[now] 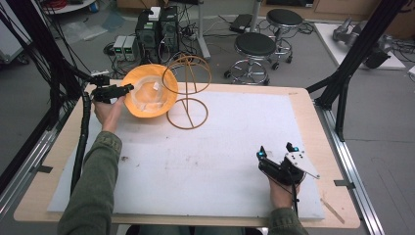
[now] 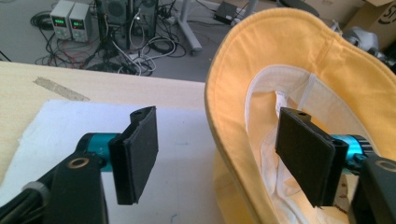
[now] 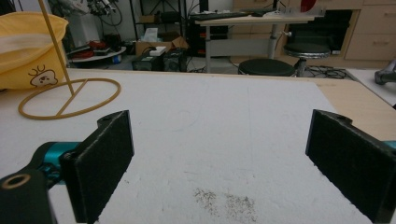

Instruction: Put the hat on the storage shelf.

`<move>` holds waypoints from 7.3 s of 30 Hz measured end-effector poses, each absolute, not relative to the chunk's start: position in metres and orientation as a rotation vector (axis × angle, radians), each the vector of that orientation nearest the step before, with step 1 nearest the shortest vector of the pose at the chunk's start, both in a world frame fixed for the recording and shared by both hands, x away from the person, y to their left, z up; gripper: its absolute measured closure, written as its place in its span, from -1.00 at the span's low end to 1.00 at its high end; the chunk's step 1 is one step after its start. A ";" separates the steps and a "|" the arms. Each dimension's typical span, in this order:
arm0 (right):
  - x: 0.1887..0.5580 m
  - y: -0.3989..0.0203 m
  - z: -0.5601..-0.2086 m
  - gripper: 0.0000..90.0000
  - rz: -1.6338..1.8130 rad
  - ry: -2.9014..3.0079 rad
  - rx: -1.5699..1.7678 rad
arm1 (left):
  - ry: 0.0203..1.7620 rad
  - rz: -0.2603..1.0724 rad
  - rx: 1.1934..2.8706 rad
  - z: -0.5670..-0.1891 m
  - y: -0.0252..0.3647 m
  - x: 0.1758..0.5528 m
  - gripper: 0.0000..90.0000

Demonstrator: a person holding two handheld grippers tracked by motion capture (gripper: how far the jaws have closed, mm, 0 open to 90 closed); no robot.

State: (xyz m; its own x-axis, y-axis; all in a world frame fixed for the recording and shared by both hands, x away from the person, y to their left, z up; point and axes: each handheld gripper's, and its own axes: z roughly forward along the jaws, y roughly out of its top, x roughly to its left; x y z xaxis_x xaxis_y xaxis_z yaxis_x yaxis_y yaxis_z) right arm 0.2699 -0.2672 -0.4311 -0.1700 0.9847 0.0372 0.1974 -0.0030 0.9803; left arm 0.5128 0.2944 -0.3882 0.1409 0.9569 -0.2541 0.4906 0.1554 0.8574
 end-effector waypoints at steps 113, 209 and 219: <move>0.268 -0.266 -0.430 -0.85 1.261 1.471 1.274 | 0.801 0.960 1.180 -0.235 0.193 0.435 0.93; 0.264 -0.274 -0.427 -0.85 1.316 1.401 1.303 | 0.510 0.931 1.624 -0.279 0.016 0.414 -0.01; 0.263 -0.274 -0.427 -0.85 1.313 1.398 1.308 | 0.501 0.896 1.518 -0.273 0.040 0.399 -0.23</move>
State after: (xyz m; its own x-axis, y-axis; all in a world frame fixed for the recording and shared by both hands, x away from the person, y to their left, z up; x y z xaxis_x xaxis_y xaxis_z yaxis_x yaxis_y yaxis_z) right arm 0.2633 -0.2740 -0.4267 -0.1486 0.9843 0.0956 0.1570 -0.0720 0.9850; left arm 0.3992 0.0399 -0.2728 0.6051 0.7575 0.2451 -0.1870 -0.1640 0.9686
